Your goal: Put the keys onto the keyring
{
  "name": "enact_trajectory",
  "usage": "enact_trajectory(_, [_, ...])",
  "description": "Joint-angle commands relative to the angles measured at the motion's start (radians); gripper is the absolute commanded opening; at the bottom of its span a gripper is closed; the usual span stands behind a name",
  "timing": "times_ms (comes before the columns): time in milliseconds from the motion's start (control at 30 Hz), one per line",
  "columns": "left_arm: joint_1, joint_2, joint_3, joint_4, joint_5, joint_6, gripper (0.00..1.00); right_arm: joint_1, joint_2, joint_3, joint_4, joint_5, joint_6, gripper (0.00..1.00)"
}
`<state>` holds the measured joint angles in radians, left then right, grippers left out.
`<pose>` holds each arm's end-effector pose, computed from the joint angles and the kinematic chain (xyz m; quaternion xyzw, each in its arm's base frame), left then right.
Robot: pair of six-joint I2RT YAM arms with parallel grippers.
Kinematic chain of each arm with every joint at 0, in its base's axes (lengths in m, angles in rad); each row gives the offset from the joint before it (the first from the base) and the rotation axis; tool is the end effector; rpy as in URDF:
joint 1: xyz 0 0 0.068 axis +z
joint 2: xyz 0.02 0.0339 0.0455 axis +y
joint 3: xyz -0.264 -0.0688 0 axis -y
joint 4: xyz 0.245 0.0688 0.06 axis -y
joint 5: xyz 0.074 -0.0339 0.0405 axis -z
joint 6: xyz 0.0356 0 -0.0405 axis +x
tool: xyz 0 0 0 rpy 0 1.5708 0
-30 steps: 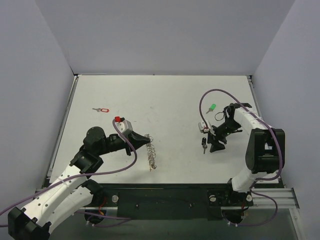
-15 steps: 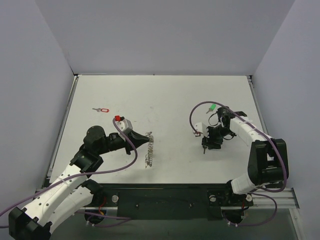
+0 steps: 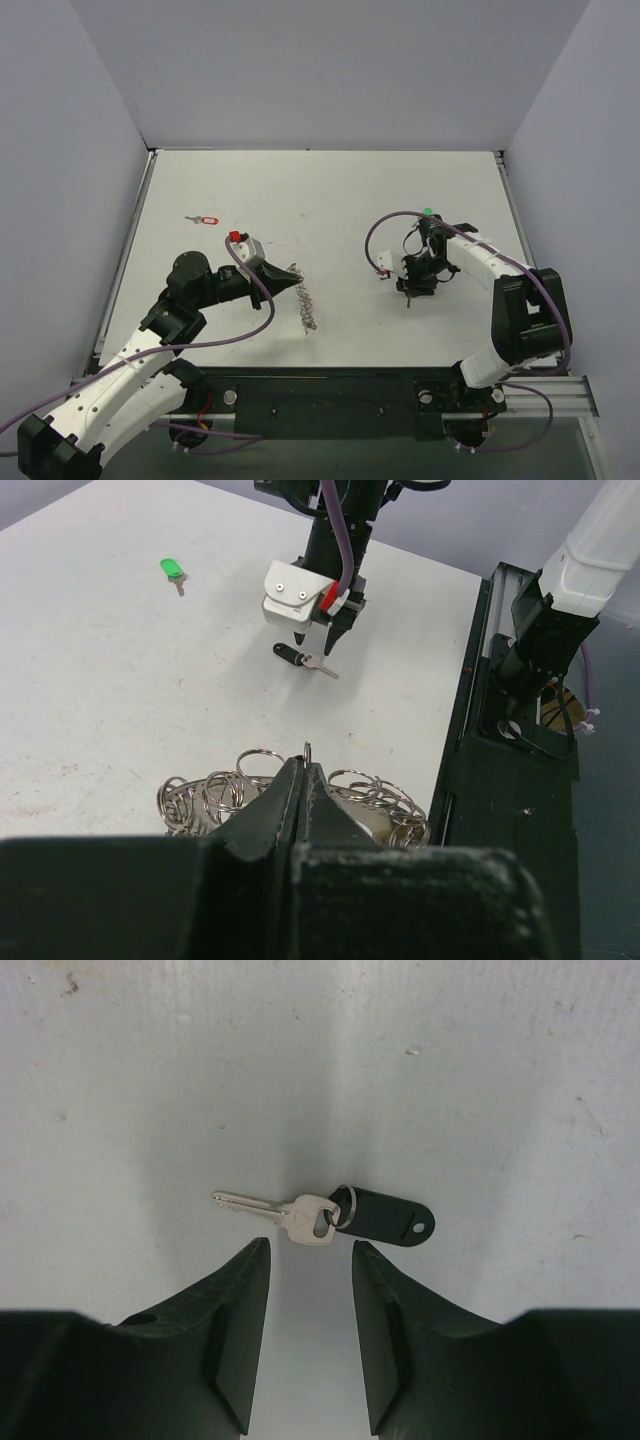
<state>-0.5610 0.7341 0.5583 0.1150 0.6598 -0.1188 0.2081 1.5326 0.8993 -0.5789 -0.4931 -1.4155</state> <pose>0.1388 -0.1130 0.3004 0.3677 0.6235 -0.4386 0.5326 0.2704 0.0743 0.1820 -0.7223 0.6251 0.0995 0.2787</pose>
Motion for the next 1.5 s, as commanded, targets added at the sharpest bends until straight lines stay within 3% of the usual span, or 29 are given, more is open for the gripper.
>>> enact_trajectory(0, [0.006, -0.01, 0.058, 0.064, 0.018, -0.004, 0.0, 0.037, 0.035, 0.019, -0.033, 0.036, 0.004, 0.34])
enact_trajectory(600, [0.007, -0.01, 0.058, 0.066, 0.021, -0.005, 0.0, 0.053, 0.047, 0.024, 0.021, 0.062, 0.108, 0.32])
enact_trajectory(900, [0.013, -0.009, 0.055, 0.074, 0.03, -0.012, 0.0, 0.02, -0.037, 0.001, 0.036, 0.056, 0.21, 0.36])
enact_trajectory(1167, [0.016, -0.013, 0.057, 0.071, 0.026, -0.008, 0.0, -0.016, -0.173, -0.077, 0.188, 0.067, 0.473, 0.38])
enact_trajectory(1367, [0.019, -0.013, 0.057, 0.074, 0.029, -0.008, 0.0, -0.248, -0.259, 0.035, 0.136, -0.149, 0.829, 0.4])
enact_trajectory(1467, [0.021, -0.013, 0.054, 0.078, 0.034, -0.013, 0.0, -0.277, -0.308, 0.003, 0.188, -0.18, 0.902, 0.42])
